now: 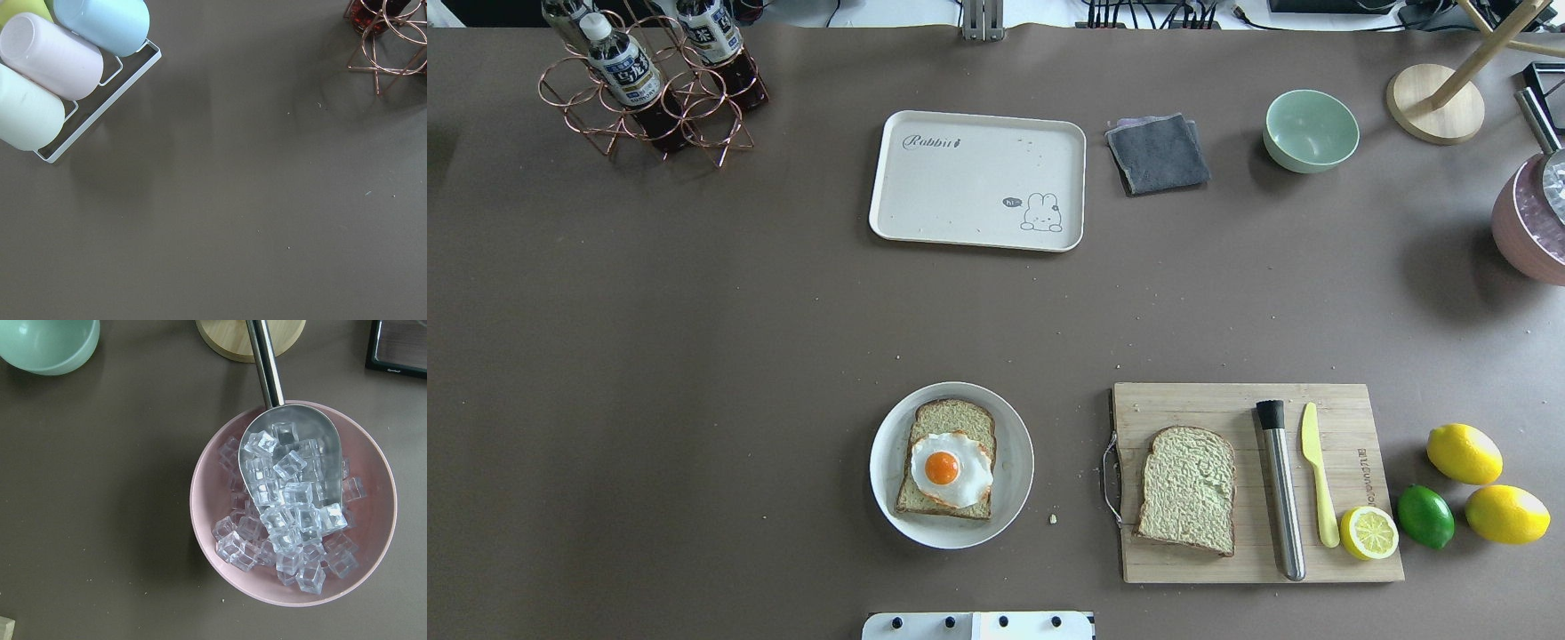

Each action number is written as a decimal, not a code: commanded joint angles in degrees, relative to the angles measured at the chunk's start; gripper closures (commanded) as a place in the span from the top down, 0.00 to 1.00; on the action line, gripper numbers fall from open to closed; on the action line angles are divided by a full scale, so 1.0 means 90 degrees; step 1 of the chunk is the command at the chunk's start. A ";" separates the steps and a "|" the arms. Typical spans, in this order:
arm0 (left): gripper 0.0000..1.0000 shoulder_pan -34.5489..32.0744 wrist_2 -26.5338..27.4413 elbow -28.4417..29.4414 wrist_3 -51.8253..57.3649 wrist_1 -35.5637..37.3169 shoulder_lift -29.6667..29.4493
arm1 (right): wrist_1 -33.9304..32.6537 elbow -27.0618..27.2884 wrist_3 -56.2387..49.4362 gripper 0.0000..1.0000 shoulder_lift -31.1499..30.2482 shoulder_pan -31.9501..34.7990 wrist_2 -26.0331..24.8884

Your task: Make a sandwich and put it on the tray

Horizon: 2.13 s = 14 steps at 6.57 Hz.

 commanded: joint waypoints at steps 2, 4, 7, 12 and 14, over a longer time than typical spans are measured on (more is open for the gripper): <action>0.97 0.0000 -0.0100 -0.0055 -0.0010 0.0007 -0.0043 | -0.0009 0.0310 0.0011 1.00 0.0081 -0.0008 0.0005; 0.97 0.0000 -0.0159 -0.0084 0.0019 -0.0013 -0.0014 | 0.0000 0.0234 0.0263 1.00 0.0061 -0.0008 -0.0044; 0.97 0.0010 -0.0159 -0.0026 0.0019 -0.0052 -0.0131 | 0.0000 -0.0009 0.0441 1.00 0.0110 -0.0067 -0.0034; 0.97 -0.0010 -0.0169 -0.0094 -0.0020 -0.0218 0.0025 | 0.0000 0.0088 0.0431 1.00 -0.0007 -0.0008 0.0005; 0.97 -0.0010 -0.0178 -0.0279 -0.0029 -0.0218 0.0142 | -0.0009 0.0049 0.0441 1.00 -0.0017 -0.0008 0.0005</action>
